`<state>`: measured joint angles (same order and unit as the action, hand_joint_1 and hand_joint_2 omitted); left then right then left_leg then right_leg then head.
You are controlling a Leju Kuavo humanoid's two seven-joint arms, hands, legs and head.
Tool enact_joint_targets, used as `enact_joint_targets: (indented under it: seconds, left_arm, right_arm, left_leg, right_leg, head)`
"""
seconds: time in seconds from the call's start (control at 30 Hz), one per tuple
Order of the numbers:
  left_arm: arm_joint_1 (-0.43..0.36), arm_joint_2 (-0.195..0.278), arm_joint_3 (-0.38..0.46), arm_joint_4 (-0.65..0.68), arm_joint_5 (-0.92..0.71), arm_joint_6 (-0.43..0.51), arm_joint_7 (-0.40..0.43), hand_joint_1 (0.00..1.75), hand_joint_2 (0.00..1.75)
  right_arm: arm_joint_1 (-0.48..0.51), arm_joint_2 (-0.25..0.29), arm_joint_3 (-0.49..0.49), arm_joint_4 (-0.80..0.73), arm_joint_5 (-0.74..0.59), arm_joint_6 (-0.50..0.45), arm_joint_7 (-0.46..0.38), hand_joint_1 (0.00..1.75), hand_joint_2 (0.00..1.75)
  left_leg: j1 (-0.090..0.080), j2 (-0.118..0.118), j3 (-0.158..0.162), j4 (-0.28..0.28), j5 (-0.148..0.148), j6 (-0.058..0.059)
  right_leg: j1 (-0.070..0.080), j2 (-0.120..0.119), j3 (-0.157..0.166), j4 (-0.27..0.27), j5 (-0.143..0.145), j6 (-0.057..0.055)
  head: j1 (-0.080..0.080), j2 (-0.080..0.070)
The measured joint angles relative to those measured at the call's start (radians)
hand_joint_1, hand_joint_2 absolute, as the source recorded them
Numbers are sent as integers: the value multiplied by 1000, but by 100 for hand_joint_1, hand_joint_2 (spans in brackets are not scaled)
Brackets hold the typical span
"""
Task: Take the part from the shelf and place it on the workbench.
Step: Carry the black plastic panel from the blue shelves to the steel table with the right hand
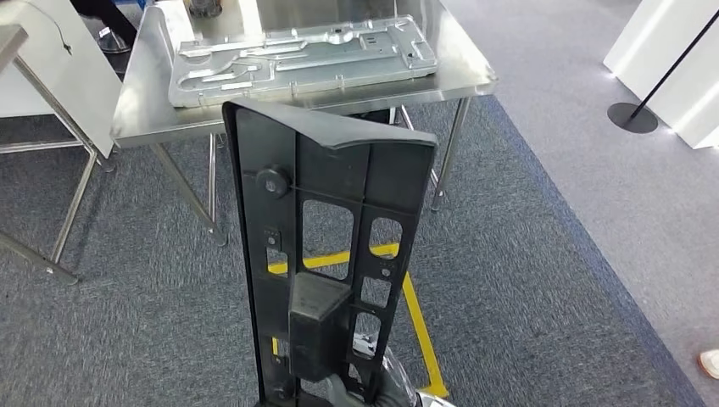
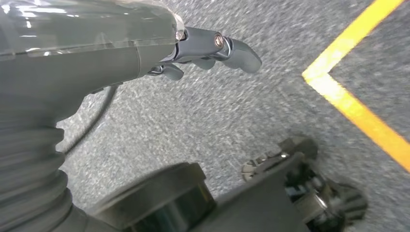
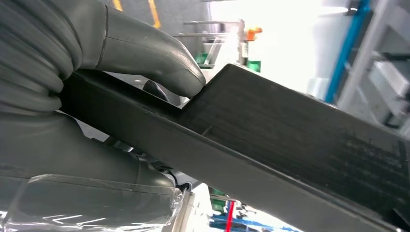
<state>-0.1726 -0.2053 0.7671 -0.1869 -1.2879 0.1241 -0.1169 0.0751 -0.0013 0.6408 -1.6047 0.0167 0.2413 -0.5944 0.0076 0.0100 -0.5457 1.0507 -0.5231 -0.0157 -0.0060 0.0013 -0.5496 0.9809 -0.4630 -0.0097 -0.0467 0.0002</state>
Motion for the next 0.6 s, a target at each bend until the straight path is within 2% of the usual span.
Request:
enact_joint_targets:
  seconds: [0.03,0.1,0.13,0.17,0.2,0.23,0.27,0.3,0.33,0.43,0.5,0.53,0.6]
  left_arm:
    - [0,0,0,0,0,0,0,0,175]
    - [1,0,0,0,1,-1,0,0,175]
    - [2,0,0,0,2,-1,-1,0,175]
    - [2,0,1,0,3,-1,-1,0,175]
    - [2,1,1,0,3,-1,-1,0,175]
    - [3,1,1,0,3,-1,-1,0,175]
    - [5,2,1,0,3,-1,0,0,175]
    - [7,2,1,0,3,0,0,0,175]
    - [9,2,1,0,3,0,-1,0,175]
    - [10,2,1,0,3,0,-2,0,175]
    - [7,2,1,0,2,1,-4,0,175]
    - [6,2,1,0,2,1,-4,0,175]
    - [5,1,1,0,2,1,-5,0,175]
  right_arm:
    - [1,0,1,-1,1,0,-1,175,175]
    - [2,-1,2,-2,1,0,-2,175,175]
    - [4,-2,2,-2,2,-1,-2,175,175]
    - [5,-2,2,-2,2,-1,-2,175,175]
    - [5,-2,2,-2,3,-1,-2,175,175]
    - [6,-2,2,-2,4,-1,-2,175,175]
    - [5,-2,2,-2,4,-1,-2,175,175]
    - [5,-2,2,-2,4,-1,-2,175,175]
    - [5,-2,3,-2,5,-1,-2,175,175]
    - [4,-3,4,-5,5,-1,-2,175,175]
    - [3,-3,4,-8,5,-1,-2,175,175]
    - [3,-3,4,-9,5,-1,-3,175,175]
    - [5,-5,4,-9,5,-2,-3,175,175]
  left_leg:
    - [2,-1,-29,57,-23,-3]
    - [4,-2,-110,190,-66,-9]
    - [4,-2,-139,227,-66,-10]
    - [4,-1,-150,227,-44,-11]
    - [4,-2,-142,189,-3,-10]
    - [4,-2,-121,123,46,-7]
    - [3,-3,-98,62,82,-2]
    - [1,-5,-77,11,101,3]
    - [-1,-6,-66,-15,105,9]
    - [-3,-7,-57,-28,88,25]
    - [1,-6,-46,-37,84,37]
    - [2,-5,-42,-40,82,41]
    - [2,-4,-39,-40,76,46]
  right_leg:
    - [-1,0,8,-4,-2,-4]
    - [0,2,18,-4,-11,-9]
    - [0,4,25,-4,-17,-9]
    - [0,7,34,-3,-24,-8]
    - [0,10,45,-3,-33,-6]
    - [0,12,58,-3,-42,-3]
    - [2,14,67,-2,-52,1]
    - [3,17,73,0,-60,7]
    - [3,18,74,3,-66,12]
    - [2,17,77,5,-79,30]
    - [0,12,61,48,-106,40]
    - [-1,10,31,103,-130,44]
    - [-4,8,-60,250,-178,51]
  head:
    - [0,0]
    - [0,0]
    - [0,0]
    - [0,0]
    - [0,0]
    - [0,0]
    - [0,0]
    - [0,0]
    - [0,0]
    - [0,0]
    - [0,0]
    - [0,0]
    - [0,0]
